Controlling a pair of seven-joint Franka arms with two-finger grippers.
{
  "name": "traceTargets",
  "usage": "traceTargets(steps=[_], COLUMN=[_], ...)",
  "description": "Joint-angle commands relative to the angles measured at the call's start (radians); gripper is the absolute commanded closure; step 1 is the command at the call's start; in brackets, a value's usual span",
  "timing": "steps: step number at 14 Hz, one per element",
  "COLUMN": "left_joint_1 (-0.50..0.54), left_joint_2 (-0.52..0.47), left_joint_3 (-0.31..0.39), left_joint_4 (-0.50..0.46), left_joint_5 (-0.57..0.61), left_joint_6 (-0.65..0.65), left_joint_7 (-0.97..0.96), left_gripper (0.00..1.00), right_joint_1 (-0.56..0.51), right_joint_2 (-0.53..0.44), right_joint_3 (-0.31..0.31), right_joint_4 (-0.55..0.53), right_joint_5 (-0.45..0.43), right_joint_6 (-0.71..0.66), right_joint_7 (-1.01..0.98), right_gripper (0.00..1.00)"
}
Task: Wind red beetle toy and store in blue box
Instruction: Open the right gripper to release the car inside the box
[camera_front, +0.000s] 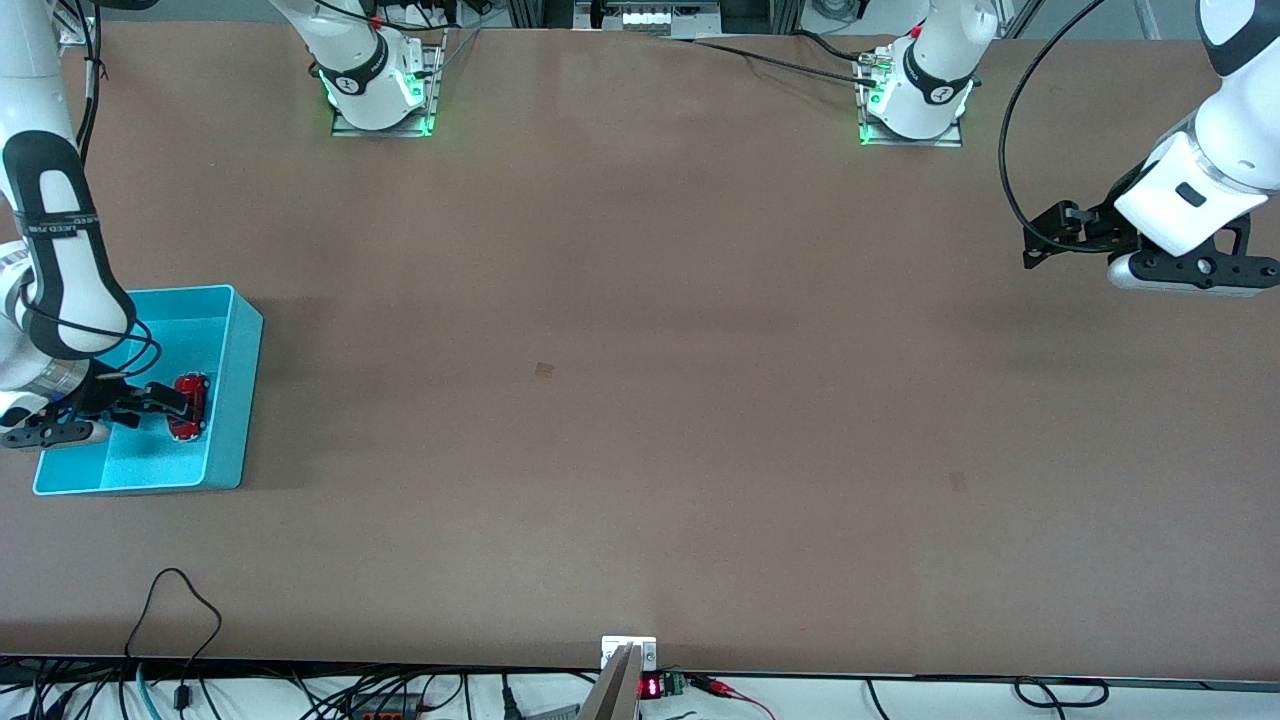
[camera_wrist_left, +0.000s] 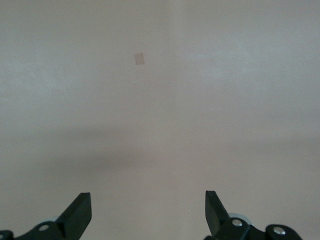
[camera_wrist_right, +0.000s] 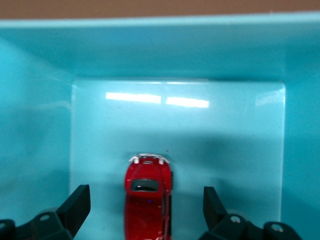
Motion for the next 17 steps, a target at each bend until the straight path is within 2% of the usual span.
traceTargets(steps=[1, 3, 5, 8, 11, 13, 17], left_joint_1=[0.003, 0.003, 0.003, 0.003, 0.003, 0.003, 0.003], left_joint_2=[-0.012, -0.012, -0.012, -0.012, -0.012, -0.012, -0.012], left_joint_3=[-0.003, -0.004, -0.004, -0.004, -0.004, -0.004, -0.004], left_joint_4=[0.001, 0.001, 0.003, 0.003, 0.003, 0.003, 0.003], left_joint_5=[-0.005, -0.005, -0.005, -0.006, -0.005, -0.006, -0.005], left_joint_6=[-0.014, -0.016, -0.016, -0.016, -0.016, -0.016, -0.016], left_joint_7=[0.008, 0.008, 0.007, 0.007, 0.007, 0.007, 0.007], left_gripper=[0.00, 0.00, 0.00, 0.00, 0.00, 0.00, 0.00], right_joint_1=[0.021, 0.039, 0.042, 0.126, 0.211, 0.249, 0.320], right_joint_2=[-0.045, -0.075, -0.125, -0.212, -0.270, -0.277, -0.410], right_joint_3=[0.006, 0.005, 0.007, -0.001, 0.006, 0.006, 0.004], right_joint_4=[0.068, 0.122, 0.131, 0.133, 0.139, 0.196, 0.205], right_joint_5=[0.009, -0.032, -0.058, -0.092, -0.124, -0.124, -0.147], right_joint_6=[-0.149, -0.268, -0.315, -0.366, -0.420, -0.487, -0.688], right_joint_7=[0.011, 0.065, 0.126, 0.172, 0.330, 0.404, 0.643], right_gripper=[0.00, 0.00, 0.00, 0.00, 0.00, 0.00, 0.00])
